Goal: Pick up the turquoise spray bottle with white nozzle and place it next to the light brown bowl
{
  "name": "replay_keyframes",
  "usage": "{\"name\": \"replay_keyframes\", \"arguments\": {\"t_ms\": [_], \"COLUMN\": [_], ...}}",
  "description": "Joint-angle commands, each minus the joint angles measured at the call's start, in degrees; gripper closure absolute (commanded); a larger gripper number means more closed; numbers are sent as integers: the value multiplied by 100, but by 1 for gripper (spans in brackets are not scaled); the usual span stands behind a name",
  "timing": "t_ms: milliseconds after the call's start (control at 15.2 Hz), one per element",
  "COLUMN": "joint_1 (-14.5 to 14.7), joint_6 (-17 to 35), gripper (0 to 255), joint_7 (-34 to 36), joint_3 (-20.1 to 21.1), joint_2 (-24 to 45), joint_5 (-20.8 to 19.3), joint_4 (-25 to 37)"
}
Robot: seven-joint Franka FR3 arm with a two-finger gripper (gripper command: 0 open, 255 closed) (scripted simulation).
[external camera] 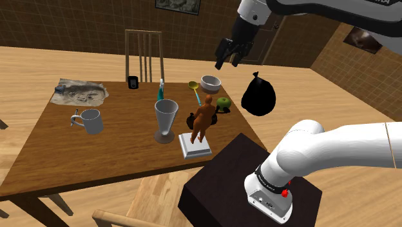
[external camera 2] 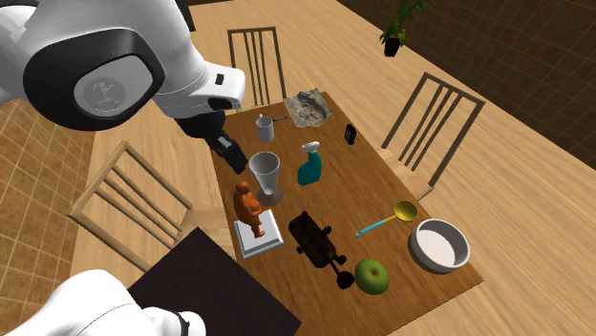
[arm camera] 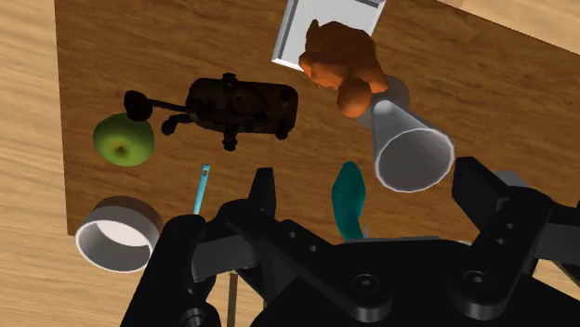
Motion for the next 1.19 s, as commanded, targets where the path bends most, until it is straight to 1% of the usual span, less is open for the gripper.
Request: {"name": "replay_keyframes", "arguments": {"t_ms": [0,330,660,924,1122], "joint_1": [0,-83,-230,-447,-700], "joint_6": [0,1260,2547,3558,4269], "gripper": [0,0,0,0,0], "joint_7": [0,481,1029,1567,2081], "joint_3": [0,355,743,1097,1402], "joint_2": [0,312,924,1613,2224], "joint_5": [0,8,-84,-307,-637], "joint_4": [0,-669,-1081,-1210,-1183]}}
